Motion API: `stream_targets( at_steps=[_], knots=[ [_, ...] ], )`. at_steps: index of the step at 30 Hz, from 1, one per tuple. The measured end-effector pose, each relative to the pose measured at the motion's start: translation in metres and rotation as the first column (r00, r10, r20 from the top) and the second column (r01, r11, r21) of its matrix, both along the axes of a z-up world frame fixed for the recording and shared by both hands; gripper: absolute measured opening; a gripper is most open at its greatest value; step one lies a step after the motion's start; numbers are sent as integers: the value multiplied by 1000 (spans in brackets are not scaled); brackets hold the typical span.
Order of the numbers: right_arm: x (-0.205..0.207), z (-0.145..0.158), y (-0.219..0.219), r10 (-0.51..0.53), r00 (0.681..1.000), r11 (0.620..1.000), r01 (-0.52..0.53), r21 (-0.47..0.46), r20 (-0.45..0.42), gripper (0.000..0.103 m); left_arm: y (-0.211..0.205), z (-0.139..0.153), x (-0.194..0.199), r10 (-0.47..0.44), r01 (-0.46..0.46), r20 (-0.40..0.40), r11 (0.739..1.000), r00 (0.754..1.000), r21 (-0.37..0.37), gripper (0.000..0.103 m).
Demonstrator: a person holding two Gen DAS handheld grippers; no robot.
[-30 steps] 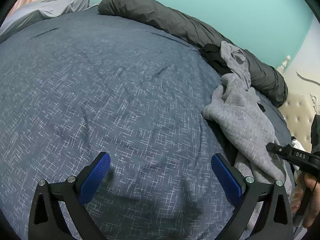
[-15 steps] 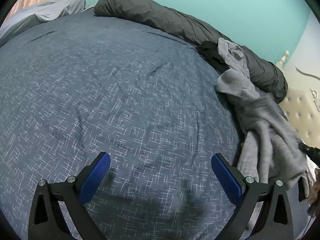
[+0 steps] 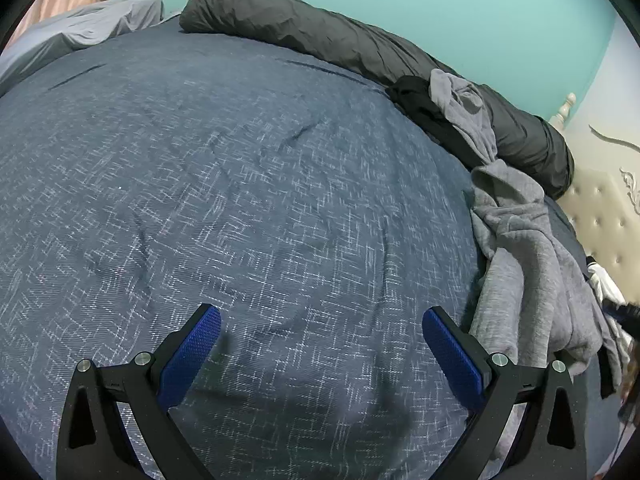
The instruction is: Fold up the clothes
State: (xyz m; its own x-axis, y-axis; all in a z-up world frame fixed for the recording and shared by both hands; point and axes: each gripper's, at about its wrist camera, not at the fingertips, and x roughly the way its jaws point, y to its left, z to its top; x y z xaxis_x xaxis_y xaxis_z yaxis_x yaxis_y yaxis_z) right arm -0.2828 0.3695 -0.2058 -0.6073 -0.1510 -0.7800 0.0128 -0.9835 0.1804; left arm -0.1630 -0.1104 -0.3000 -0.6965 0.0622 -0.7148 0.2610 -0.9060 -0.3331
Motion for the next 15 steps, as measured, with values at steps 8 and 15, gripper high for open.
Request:
stream_targets(
  at_steps=[8,15],
  knots=[
    [-39,11,-33,71,997,993,-75,-88,-41,54,1,-3,-2,-2,2,8,1000,1000,0,103],
    [-86,-21,-62,100,994,982,-90,-165,52,60,-1,-6,-5,-4,4,15,1000,1000,20,103]
  ],
)
